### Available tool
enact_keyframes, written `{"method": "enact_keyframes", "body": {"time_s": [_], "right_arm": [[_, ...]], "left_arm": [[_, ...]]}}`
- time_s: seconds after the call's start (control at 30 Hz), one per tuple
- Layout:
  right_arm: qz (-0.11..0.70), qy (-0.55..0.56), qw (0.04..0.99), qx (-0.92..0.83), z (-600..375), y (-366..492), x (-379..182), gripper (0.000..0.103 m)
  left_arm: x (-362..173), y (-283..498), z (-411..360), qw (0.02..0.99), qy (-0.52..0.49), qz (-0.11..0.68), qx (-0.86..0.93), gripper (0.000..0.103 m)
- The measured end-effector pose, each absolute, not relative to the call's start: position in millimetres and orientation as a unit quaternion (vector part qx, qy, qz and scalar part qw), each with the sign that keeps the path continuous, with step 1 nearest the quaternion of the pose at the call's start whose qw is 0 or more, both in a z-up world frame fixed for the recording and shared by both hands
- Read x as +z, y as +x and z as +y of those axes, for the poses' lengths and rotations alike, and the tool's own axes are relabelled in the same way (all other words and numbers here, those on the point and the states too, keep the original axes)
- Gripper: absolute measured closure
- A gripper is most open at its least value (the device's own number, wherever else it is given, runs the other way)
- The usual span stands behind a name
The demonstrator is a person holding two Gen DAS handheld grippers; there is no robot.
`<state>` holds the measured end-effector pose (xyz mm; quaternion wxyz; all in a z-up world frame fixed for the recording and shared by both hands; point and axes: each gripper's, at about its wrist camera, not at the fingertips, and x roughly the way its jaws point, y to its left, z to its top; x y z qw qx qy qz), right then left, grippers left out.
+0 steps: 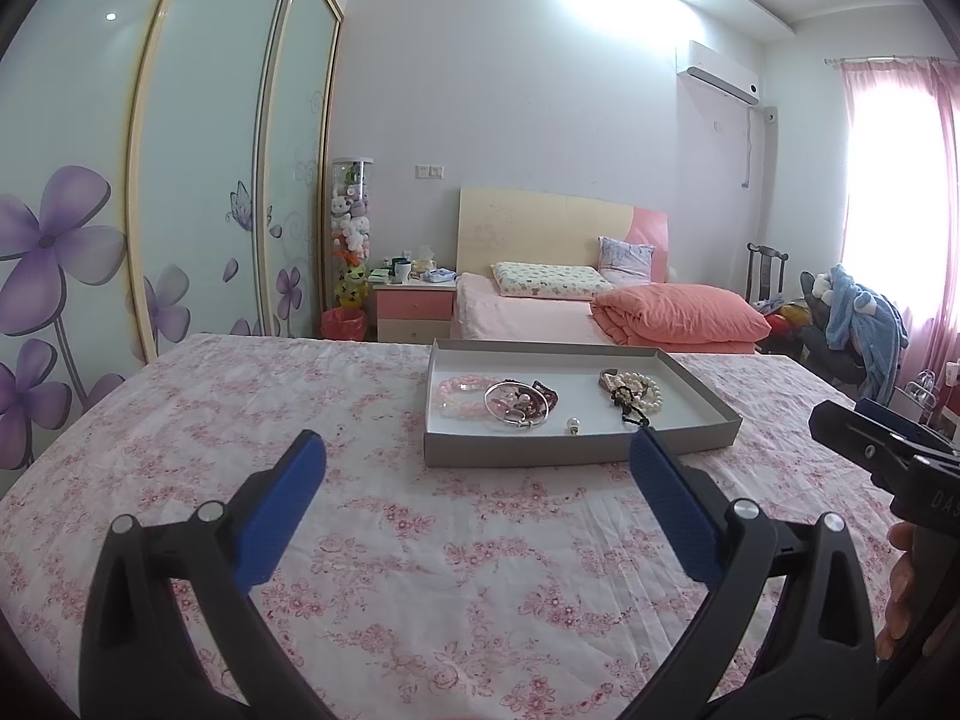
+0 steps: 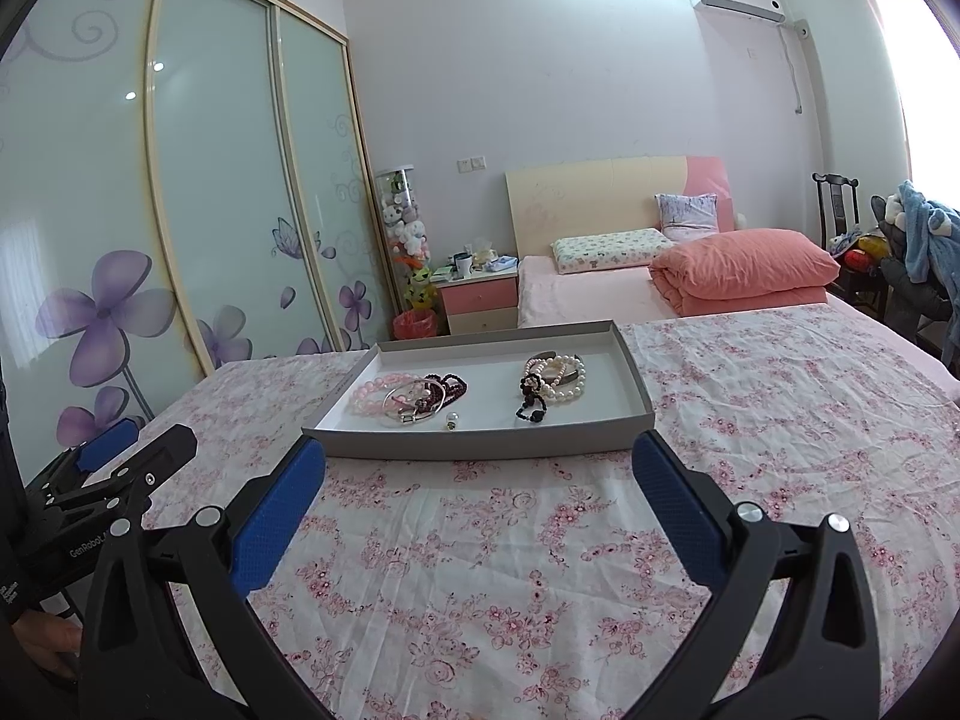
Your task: Organize jewelry
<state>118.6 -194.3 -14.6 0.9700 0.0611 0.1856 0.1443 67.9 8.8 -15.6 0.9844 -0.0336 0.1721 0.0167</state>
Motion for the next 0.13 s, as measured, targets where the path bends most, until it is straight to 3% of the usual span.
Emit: {"method": "enact_keyframes", "body": {"time_s": [0.13], "right_arm": [[0.186, 0.061, 0.97, 0.144, -194.8, 119.1, -14.4, 0.002]], "left_arm": [[-15.5, 69.2, 9.7, 0.984, -0.033, 0.174, 0.015, 0.004]]}}
